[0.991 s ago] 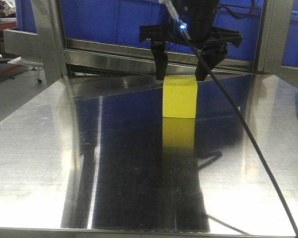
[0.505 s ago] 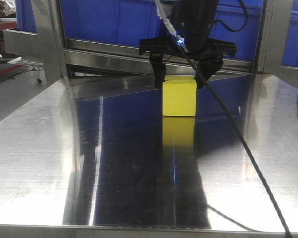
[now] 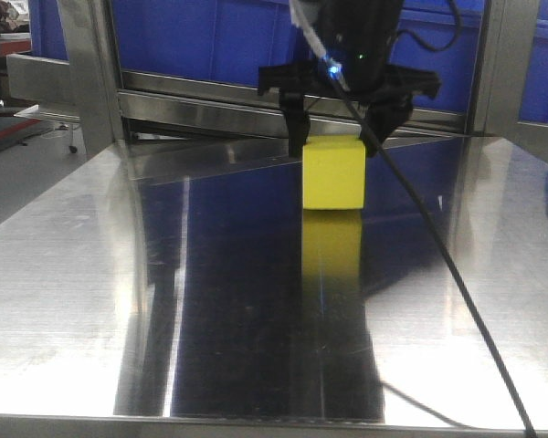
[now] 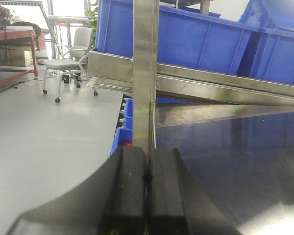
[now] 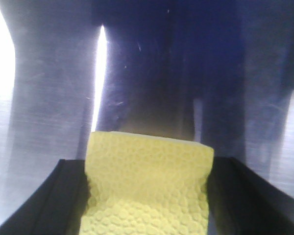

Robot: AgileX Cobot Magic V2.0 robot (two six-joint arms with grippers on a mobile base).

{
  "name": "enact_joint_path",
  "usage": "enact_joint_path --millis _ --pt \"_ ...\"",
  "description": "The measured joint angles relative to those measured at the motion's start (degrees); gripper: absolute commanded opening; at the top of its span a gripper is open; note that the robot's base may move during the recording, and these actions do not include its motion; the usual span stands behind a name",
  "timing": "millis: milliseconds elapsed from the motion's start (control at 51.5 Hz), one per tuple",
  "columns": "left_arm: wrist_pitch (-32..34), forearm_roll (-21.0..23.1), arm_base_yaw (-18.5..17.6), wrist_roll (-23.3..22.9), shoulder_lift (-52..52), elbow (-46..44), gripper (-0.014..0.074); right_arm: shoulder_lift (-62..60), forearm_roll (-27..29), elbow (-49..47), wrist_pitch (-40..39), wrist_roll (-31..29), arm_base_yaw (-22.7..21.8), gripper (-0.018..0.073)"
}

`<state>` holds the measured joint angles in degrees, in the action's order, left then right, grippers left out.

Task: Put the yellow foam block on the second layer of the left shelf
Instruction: 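Lift the yellow foam cube off the table with the right gripper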

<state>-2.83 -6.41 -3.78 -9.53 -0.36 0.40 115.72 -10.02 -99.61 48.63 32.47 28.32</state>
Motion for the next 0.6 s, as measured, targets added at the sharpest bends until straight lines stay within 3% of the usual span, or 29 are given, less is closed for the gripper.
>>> enact_joint_path --millis 311,603 --pt "0.00 0.00 0.00 0.00 0.00 0.00 0.0136 -17.07 -2.74 8.08 -4.19 0.00 2.08 0.0269" --pt "0.00 0.00 0.00 0.00 0.00 0.00 0.0136 -38.08 -2.93 34.12 -21.23 -0.58 2.31 0.0269"
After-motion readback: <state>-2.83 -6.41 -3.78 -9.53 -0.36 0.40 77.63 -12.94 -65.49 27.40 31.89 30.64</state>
